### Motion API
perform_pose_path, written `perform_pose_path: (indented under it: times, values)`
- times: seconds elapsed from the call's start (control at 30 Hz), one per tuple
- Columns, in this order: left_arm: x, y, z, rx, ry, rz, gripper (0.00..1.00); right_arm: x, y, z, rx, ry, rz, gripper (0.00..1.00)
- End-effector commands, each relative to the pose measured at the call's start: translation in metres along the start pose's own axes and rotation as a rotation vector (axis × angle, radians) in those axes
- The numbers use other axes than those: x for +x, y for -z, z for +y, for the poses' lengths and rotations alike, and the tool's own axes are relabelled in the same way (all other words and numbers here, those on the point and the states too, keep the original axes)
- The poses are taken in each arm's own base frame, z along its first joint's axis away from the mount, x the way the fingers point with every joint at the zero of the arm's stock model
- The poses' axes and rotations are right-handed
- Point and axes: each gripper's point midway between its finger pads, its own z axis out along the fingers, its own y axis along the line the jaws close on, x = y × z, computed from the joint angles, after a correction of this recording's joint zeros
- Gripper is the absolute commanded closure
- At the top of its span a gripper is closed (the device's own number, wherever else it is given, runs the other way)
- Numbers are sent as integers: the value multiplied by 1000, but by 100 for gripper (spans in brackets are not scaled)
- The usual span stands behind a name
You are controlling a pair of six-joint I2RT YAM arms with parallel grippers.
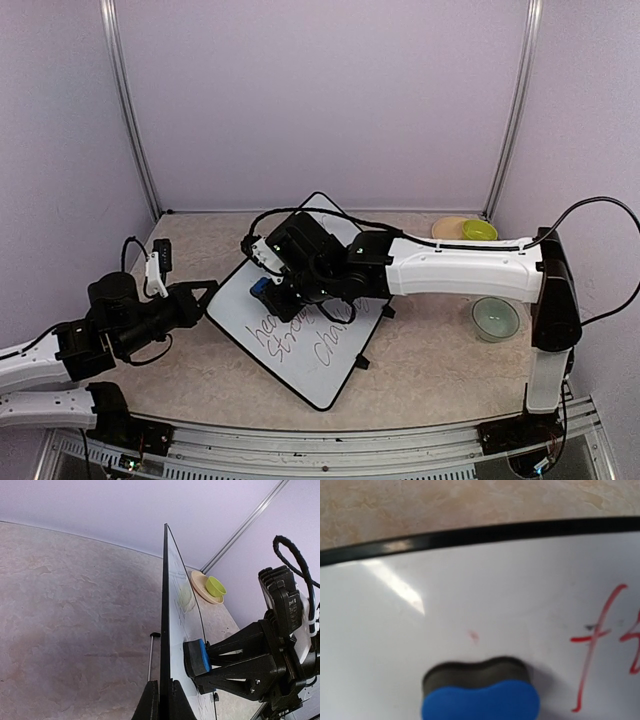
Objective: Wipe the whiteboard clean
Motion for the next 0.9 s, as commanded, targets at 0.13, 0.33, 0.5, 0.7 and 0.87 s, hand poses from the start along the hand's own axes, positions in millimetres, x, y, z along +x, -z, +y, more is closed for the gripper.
perform_pose_path:
  times: [0.13,0.33,0.5,0.7,0.87]
  values:
    - [31,-5,7,20,22,77,100,56,-29,-12,28,-7,154,78]
    - [29,-5,5,25,20,70,100,50,-29,-11,30,-5,144,79]
    - [26,-3,5,22,12,64,100,54,-31,-19,63,1,158,78]
    - [22,-1,3,26,9,54,100,52,-24,-41,99,-25,147,78]
    - [18,0,1,28,3,49,100,48,-19,-77,151,-67,132,78]
